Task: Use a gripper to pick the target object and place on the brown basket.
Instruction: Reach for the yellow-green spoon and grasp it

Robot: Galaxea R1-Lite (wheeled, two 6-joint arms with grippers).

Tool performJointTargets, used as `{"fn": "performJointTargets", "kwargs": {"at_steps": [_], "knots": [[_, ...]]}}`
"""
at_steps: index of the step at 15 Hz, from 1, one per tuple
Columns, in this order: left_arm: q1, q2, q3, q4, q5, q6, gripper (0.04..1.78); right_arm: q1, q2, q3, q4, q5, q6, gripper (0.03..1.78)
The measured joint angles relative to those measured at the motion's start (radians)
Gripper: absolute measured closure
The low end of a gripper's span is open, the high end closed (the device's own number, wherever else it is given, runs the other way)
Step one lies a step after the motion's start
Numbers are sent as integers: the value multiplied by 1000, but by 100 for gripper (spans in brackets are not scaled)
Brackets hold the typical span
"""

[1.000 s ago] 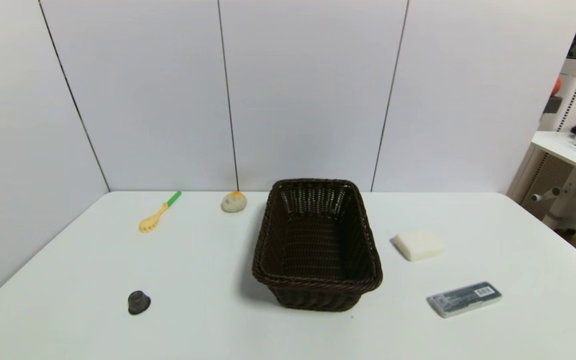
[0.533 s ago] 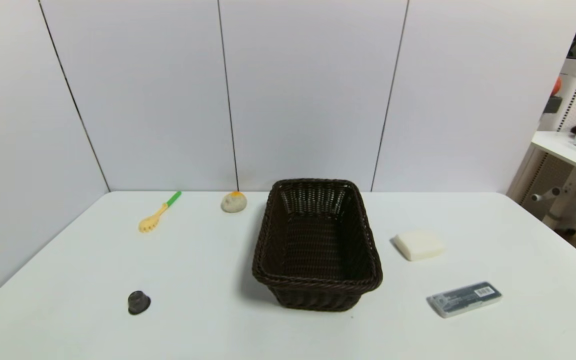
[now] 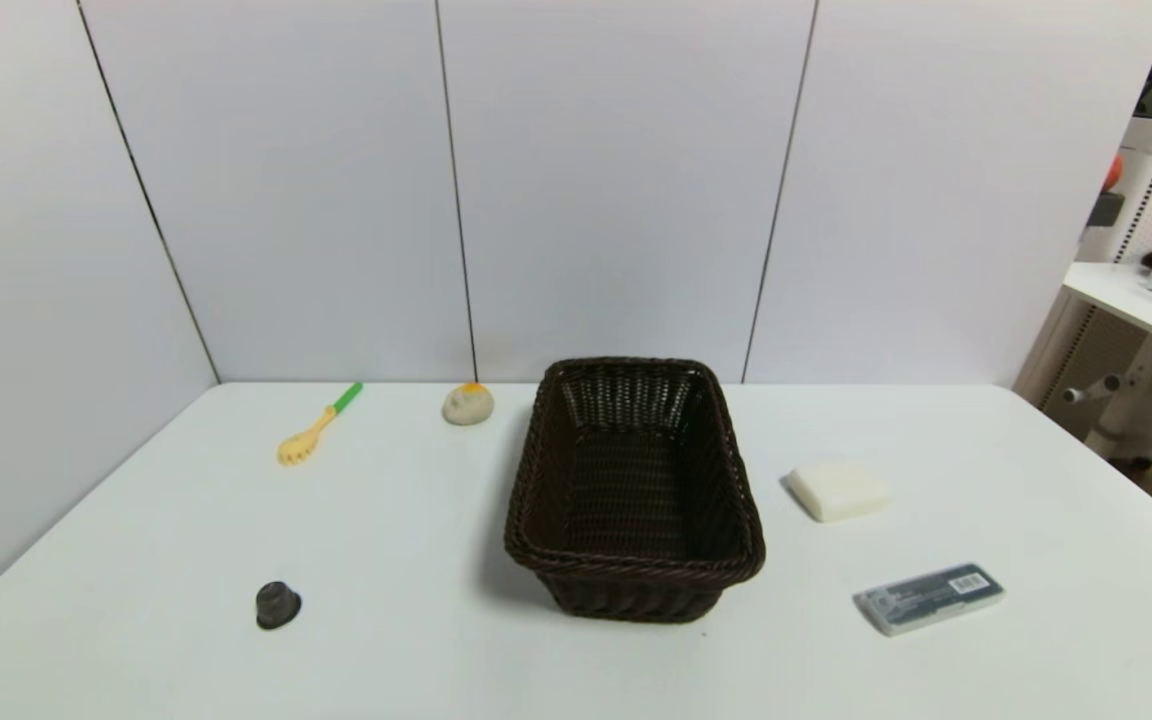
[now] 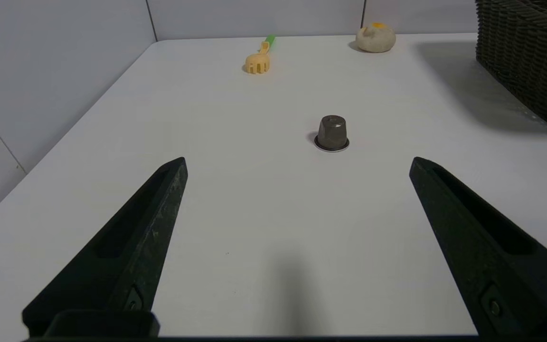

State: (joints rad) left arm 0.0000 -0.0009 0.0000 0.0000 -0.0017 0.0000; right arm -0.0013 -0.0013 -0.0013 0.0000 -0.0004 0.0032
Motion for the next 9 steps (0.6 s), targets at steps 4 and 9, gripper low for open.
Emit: {"fn": "performJointTargets", "kwargs": {"at_steps": [4,9], "knots": [[0,0,0,0,0,0,13,0,0,0,0,0,0,11],[0,1,0,0,0,0,13,0,0,0,0,0,0,11]]}}
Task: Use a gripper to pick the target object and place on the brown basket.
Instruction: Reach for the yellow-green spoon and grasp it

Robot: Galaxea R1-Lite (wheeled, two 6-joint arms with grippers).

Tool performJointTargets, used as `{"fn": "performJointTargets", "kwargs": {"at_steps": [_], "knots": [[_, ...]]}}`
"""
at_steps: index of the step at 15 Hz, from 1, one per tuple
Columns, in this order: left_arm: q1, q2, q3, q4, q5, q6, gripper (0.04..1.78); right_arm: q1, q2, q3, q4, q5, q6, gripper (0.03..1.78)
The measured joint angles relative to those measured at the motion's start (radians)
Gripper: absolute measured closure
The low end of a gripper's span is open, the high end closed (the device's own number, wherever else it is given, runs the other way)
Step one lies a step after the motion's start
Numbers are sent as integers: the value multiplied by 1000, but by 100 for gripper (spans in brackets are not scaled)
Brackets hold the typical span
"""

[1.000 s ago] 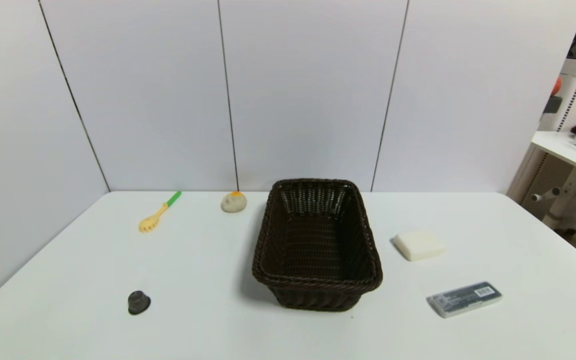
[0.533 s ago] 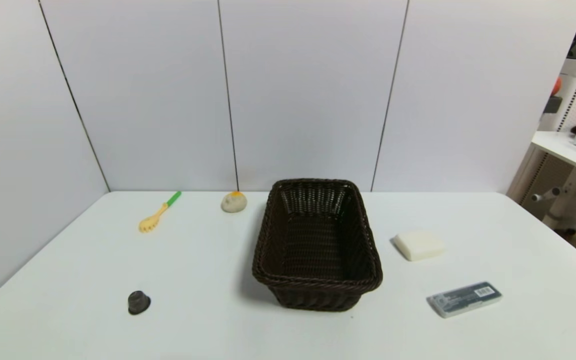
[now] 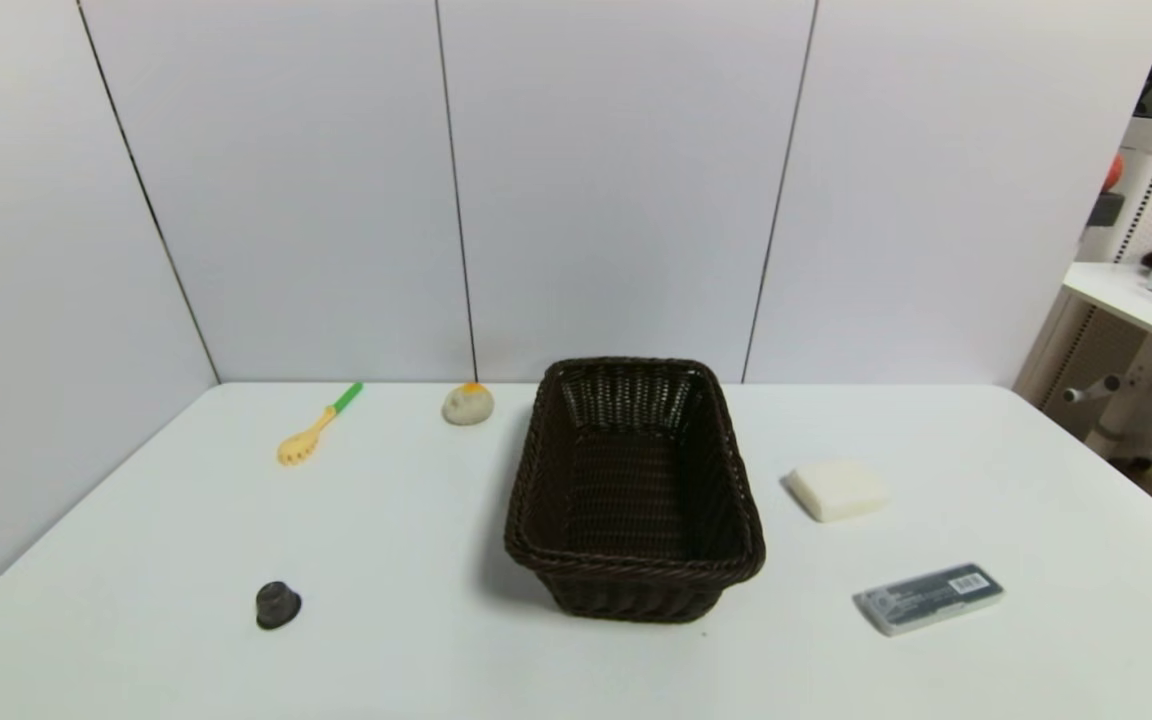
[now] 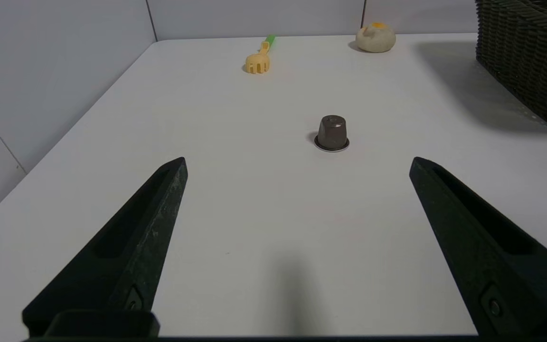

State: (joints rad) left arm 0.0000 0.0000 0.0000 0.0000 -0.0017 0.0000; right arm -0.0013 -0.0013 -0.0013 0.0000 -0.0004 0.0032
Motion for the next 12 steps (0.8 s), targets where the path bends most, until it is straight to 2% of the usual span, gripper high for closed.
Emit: {"fn": "performJointTargets", "kwargs": {"at_steps": [3,6,9,12], "knots": [[8,68,-27,0,2,1,13,0,0,0,0,0,0,11],[37,315,-183,0,-4,41,13,0,0,0,0,0,0,11],[61,667,-494,33,-33,107,13,0,0,0,0,0,0,11],[65,1061,-915,144,-70,155,13,0,0,0,0,0,0,11]]}}
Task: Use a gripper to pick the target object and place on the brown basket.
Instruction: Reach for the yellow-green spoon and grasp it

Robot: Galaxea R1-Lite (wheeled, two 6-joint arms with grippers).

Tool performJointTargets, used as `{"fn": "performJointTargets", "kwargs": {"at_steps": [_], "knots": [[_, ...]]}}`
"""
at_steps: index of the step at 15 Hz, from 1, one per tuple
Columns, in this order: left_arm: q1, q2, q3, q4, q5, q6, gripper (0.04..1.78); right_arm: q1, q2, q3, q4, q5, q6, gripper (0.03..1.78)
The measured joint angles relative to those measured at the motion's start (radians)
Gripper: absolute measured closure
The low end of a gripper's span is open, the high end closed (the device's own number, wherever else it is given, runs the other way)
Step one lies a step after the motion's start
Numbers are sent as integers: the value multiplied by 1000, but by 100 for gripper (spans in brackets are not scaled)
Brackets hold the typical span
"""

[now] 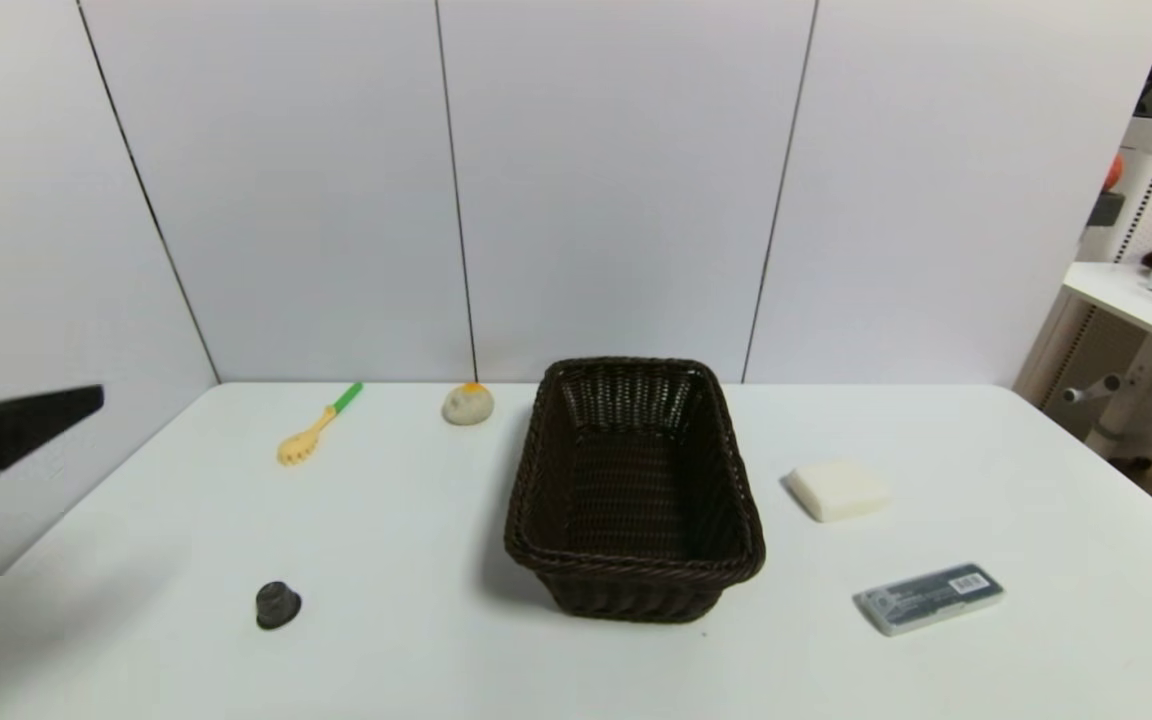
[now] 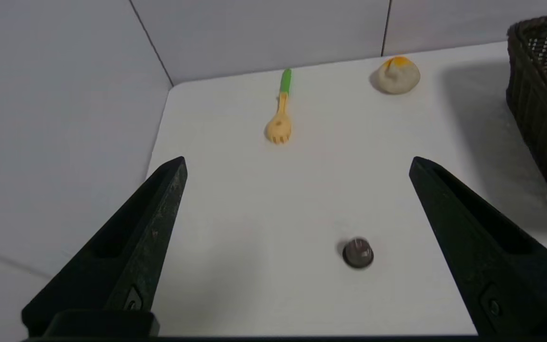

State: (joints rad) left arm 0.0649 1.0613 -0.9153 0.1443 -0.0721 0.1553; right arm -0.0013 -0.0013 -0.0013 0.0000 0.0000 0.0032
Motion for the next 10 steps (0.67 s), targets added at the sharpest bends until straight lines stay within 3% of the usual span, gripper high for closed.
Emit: {"fn": "performJointTargets", "kwargs": {"at_steps": [4,10], "knots": [[-11,466,-382,124,-21,24,13,0,0,0,0,0,0,11],[-24,1004,-706,181,-33,39,13,0,0,0,0,-1,0,11]]}}
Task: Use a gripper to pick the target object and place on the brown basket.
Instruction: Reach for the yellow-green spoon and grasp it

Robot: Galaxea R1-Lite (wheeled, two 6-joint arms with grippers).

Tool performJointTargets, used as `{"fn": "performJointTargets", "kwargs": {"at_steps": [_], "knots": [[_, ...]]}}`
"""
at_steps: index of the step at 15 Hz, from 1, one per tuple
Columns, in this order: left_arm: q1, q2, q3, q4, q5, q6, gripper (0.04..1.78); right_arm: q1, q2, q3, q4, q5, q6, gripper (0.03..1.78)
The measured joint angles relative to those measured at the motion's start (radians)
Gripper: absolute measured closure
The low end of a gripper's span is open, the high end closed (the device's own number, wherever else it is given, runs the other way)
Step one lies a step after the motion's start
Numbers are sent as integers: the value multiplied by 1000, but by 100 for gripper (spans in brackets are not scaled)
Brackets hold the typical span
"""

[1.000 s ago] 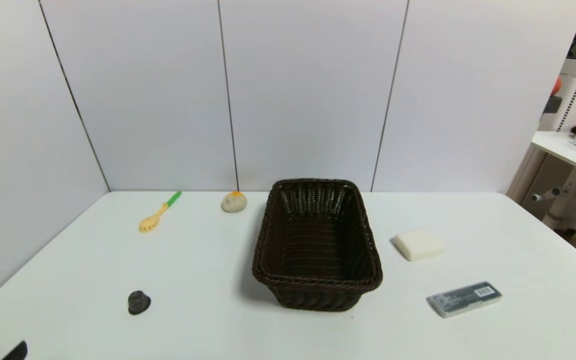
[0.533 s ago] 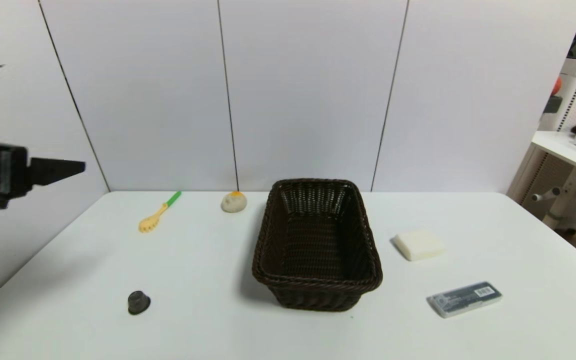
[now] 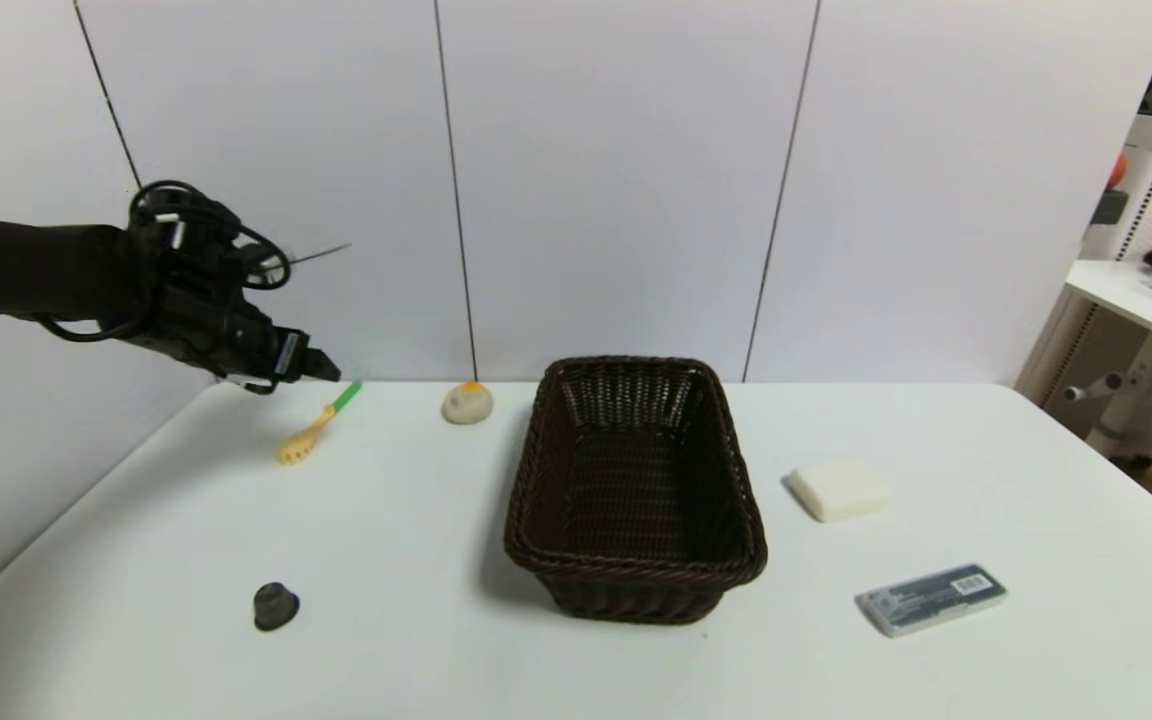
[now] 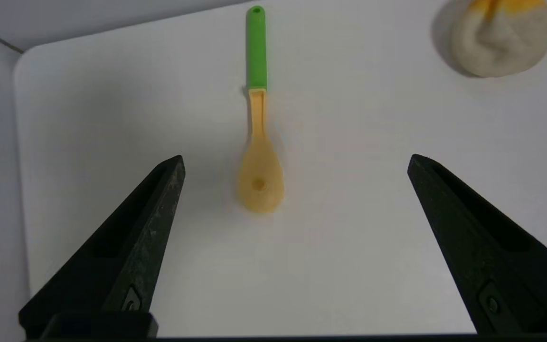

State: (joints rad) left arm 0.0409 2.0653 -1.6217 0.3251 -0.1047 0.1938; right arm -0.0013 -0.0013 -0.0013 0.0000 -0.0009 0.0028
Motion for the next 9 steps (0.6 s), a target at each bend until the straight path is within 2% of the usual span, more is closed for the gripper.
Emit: {"fn": "performJointTargets", "kwargs": {"at_steps": [4,9], "knots": [[4,208,-154,3,0,-3,13,0,0,0,0,0,0,11],[9,337,-222,-11,1,-1,13,0,0,0,0,0,0,11]]}}
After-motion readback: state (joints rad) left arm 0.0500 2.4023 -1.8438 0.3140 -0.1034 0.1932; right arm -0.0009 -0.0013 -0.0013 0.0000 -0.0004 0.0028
